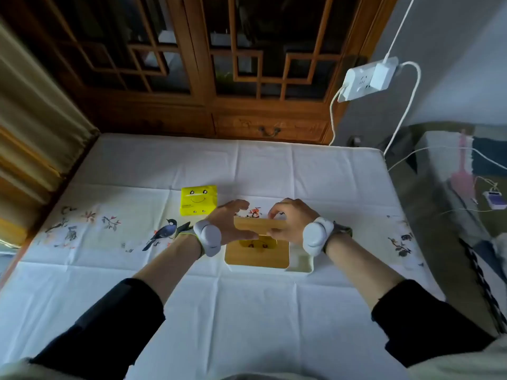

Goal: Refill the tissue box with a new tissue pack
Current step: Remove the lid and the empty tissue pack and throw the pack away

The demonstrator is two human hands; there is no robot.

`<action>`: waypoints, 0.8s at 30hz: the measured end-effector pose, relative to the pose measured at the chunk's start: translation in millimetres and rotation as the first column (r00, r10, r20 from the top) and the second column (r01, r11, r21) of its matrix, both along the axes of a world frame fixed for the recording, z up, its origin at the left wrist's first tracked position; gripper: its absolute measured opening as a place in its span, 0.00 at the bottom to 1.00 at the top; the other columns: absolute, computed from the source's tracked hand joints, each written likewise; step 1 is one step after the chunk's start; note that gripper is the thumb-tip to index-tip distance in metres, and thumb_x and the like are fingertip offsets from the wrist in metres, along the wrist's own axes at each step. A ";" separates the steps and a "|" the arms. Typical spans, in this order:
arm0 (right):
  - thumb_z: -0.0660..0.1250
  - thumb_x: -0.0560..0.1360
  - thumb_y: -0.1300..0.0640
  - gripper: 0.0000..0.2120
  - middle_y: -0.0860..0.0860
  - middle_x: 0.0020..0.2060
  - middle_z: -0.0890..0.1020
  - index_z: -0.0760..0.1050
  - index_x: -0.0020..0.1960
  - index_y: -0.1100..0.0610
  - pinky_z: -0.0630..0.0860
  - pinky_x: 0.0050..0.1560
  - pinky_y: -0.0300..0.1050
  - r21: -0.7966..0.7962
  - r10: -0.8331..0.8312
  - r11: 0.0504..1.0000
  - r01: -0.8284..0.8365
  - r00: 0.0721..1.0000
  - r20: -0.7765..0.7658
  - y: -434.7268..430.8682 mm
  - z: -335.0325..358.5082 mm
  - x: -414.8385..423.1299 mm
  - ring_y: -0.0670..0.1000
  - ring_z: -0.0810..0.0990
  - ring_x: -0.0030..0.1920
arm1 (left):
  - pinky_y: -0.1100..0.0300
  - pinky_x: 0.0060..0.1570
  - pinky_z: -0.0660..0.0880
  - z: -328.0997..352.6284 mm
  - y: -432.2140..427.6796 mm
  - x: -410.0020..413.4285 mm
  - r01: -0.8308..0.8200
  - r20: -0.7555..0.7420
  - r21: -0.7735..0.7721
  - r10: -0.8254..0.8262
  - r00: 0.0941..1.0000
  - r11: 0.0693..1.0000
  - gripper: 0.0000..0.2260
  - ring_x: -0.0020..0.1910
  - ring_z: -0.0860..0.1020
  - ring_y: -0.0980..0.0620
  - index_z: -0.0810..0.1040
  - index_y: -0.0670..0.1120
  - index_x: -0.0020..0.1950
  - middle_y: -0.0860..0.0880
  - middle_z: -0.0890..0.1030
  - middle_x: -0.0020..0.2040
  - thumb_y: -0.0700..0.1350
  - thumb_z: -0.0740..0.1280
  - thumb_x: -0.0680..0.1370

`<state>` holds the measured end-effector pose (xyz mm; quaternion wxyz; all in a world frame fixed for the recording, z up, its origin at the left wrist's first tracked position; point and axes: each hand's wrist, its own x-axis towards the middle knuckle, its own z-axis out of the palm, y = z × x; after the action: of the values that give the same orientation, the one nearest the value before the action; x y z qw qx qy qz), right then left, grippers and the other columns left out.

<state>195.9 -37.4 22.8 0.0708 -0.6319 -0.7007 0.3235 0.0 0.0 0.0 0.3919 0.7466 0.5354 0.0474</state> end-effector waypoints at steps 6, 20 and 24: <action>0.73 0.64 0.45 0.16 0.48 0.60 0.76 0.77 0.48 0.50 0.66 0.58 0.44 0.004 0.034 0.999 -0.034 0.999 0.022 -0.6 -38.0 -13.0 0.52 0.72 0.63 | 0.61 0.62 0.65 -32.0 -4.0 -15.3 0.023 -0.054 0.002 -0.023 0.998 1.000 0.43 0.68 0.68 0.48 0.63 0.51 0.71 0.50 0.68 0.71 0.57 0.78 0.61; 0.71 0.64 0.42 0.18 0.52 0.74 0.62 0.76 0.51 0.49 0.56 0.73 0.50 -0.041 0.059 0.998 -0.055 0.994 0.094 -12.3 -76.4 -14.9 0.55 0.58 0.74 | 0.46 0.69 0.65 -73.3 -10.0 -31.4 0.058 0.040 0.013 -0.058 0.998 0.998 0.54 0.72 0.64 0.48 0.54 0.55 0.74 0.53 0.60 0.76 0.60 0.79 0.55; 0.71 0.65 0.42 0.20 0.52 0.75 0.58 0.75 0.53 0.49 0.54 0.74 0.49 -0.016 0.073 0.997 -0.071 0.991 0.112 -14.1 -81.9 -14.0 0.55 0.55 0.74 | 0.49 0.70 0.64 -78.2 -12.2 -33.2 0.099 0.019 0.056 -0.100 0.995 0.994 0.57 0.74 0.61 0.49 0.50 0.58 0.75 0.55 0.55 0.77 0.60 0.79 0.54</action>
<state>181.9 -51.5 -59.1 0.0157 -0.6239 -0.7239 0.2941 -33.2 -12.2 -78.2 0.3790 0.7823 0.4918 0.0505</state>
